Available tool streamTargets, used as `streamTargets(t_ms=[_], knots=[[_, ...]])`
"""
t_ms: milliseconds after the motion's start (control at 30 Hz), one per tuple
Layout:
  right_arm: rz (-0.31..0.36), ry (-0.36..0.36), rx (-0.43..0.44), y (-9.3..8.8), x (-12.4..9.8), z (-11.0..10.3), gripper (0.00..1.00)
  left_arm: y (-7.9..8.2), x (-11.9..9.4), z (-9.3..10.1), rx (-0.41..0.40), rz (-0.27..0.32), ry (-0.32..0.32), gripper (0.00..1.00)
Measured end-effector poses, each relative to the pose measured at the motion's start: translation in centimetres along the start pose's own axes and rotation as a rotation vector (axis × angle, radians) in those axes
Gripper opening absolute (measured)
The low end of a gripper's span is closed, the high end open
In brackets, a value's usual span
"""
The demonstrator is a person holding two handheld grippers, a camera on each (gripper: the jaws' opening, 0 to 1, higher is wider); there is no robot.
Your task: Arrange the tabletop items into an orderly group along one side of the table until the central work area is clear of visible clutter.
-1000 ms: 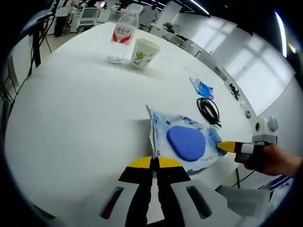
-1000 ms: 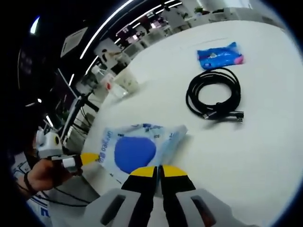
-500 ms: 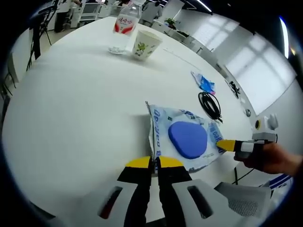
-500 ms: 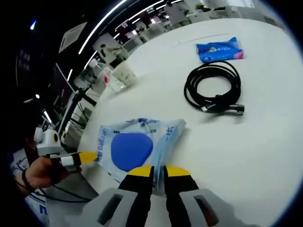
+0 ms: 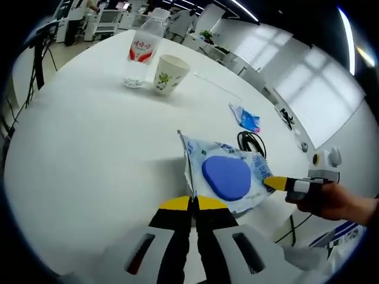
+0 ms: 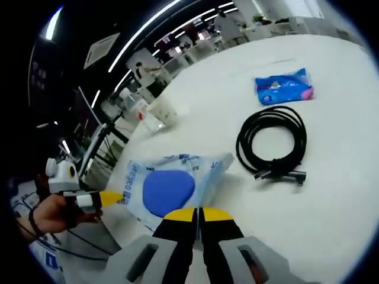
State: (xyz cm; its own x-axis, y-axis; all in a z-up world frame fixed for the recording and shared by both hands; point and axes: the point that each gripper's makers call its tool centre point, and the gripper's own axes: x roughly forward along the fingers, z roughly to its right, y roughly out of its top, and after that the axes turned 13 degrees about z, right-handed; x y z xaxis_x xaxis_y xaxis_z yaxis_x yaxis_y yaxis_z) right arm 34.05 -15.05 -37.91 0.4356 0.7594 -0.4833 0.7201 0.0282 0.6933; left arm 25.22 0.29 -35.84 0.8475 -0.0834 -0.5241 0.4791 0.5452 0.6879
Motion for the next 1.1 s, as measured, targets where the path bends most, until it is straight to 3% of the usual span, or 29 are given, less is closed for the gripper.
streamTargets(t_ms=[167, 233, 300, 567, 633, 1033, 1100], knots=[[0.027, 0.010, -0.011, 2.6, 1.0, 0.2, 0.00, 1.3, 0.9, 1.0, 0.007, 0.021, -0.008, 0.00], [0.031, 0.011, -0.018, 3.5, 1.6, 0.6, 0.00, 1.8, 0.9, 2.2, 0.006, 0.031, -0.011, 0.00], [0.037, 0.009, -0.024, 5.1, 2.5, 1.6, 0.00, 2.2, 1.7, 2.1, 0.003, 0.038, -0.013, 0.00], [0.053, 0.006, -0.046, 8.3, 4.6, 3.5, 0.00, 3.5, 4.8, 3.4, 0.013, 0.051, -0.035, 0.00], [0.054, 0.006, -0.049, 8.6, 4.7, 3.7, 0.00, 3.7, 4.4, 4.5, 0.014, 0.051, -0.037, 0.00], [0.049, 0.005, -0.062, 10.6, 6.6, 5.1, 0.00, 4.8, 7.5, 4.5, 0.060, 0.027, -0.059, 0.00], [0.050, 0.004, -0.063, 11.0, 6.9, 5.4, 0.00, 4.7, 7.1, 5.3, 0.066, 0.018, -0.064, 0.00]])
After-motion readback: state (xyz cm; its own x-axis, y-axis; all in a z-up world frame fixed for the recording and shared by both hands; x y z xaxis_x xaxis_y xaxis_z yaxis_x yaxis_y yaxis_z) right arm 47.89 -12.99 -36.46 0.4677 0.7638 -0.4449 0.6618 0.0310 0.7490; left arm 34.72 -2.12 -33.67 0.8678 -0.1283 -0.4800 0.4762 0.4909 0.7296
